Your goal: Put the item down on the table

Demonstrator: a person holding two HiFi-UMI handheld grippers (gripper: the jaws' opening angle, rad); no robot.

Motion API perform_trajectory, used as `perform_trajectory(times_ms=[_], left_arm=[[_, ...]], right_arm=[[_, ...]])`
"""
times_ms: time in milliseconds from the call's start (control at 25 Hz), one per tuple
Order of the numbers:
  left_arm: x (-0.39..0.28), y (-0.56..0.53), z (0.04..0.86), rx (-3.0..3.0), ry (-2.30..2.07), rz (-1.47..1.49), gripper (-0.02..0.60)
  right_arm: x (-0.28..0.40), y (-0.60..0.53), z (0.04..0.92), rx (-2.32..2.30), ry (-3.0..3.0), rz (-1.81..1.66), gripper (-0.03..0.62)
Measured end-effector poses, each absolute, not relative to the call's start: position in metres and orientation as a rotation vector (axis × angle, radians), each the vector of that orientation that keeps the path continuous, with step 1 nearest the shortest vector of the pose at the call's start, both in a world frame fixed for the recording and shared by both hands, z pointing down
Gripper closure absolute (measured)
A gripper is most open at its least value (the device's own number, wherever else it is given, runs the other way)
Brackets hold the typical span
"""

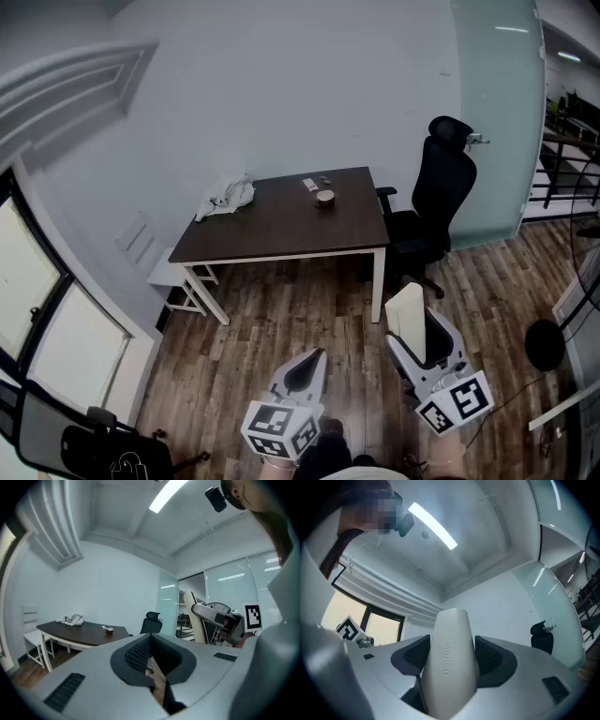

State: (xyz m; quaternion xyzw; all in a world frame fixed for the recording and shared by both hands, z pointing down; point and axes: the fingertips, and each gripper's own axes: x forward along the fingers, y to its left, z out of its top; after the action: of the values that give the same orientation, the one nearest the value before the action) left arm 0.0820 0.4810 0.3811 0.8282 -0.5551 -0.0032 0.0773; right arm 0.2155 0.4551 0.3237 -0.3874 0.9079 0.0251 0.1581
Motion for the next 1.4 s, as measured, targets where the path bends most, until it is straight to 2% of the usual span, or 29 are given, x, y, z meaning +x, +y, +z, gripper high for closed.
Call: perform_trajectory(times_ms=[560,1400], left_arm=[[0.056,0.427,0.391,2.48,-1.632,-0.008,0.563],[-0.005,0.284,0.388,2.493,-1.596,-0.041,0.563]], right_arm=[[0.191,0.399,0.335,-1.118,2.584,0.023,0.287],[0.133,0.26,0.328,-1.155,2.576,0.022,0.287]])
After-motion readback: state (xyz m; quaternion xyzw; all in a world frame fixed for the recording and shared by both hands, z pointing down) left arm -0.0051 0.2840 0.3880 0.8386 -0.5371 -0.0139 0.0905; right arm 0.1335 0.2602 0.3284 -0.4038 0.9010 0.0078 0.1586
